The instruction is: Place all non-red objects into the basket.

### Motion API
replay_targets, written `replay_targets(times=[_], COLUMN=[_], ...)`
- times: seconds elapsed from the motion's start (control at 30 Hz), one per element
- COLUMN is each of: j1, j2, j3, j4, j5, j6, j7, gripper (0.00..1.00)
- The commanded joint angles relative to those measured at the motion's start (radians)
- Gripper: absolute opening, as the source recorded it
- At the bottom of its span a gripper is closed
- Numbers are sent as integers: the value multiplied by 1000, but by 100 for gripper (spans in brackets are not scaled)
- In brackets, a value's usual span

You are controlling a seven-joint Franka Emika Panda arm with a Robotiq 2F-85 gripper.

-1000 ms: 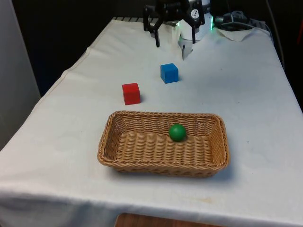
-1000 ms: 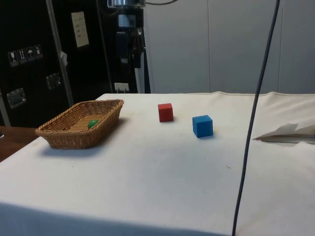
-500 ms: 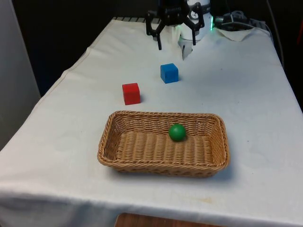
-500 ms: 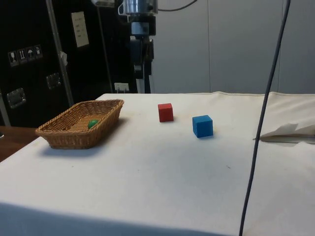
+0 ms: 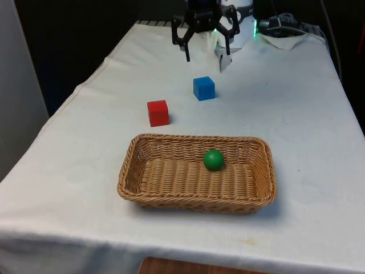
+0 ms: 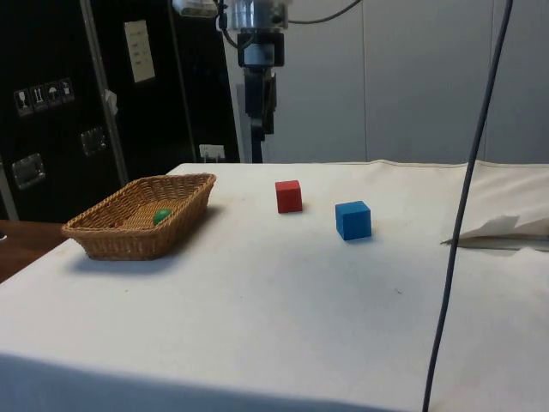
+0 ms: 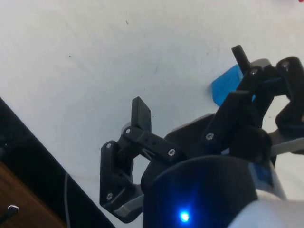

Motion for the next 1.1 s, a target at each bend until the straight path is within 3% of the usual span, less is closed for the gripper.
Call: replay_targets(times=[0.0, 0.03, 0.27, 0.3, 0.4, 0.57, 0.6, 0.63, 0.7, 1.07], j1=[1, 0, 0, 0, 0, -1, 0, -1, -1, 0], j2=[-12, -5, -51, -43, -71, -91, -88, -94, -102, -122], j3=[-3, -2, -11, -8, -12, -13, -11, -12, -11, -14], j4=[-15, -6, -76, -62, -111, -154, -144, -164, -190, -263], j5=[-18, -2, -66, -41, -94, -124, -98, -126, -130, -108], j6=[20, 4, 68, 46, 98, 137, 117, 146, 171, 219], j7=[2, -5, 5, -9, 13, 24, 6, 24, 22, -10], gripper=[100, 100, 100, 100, 100, 100, 100, 100, 100, 100])
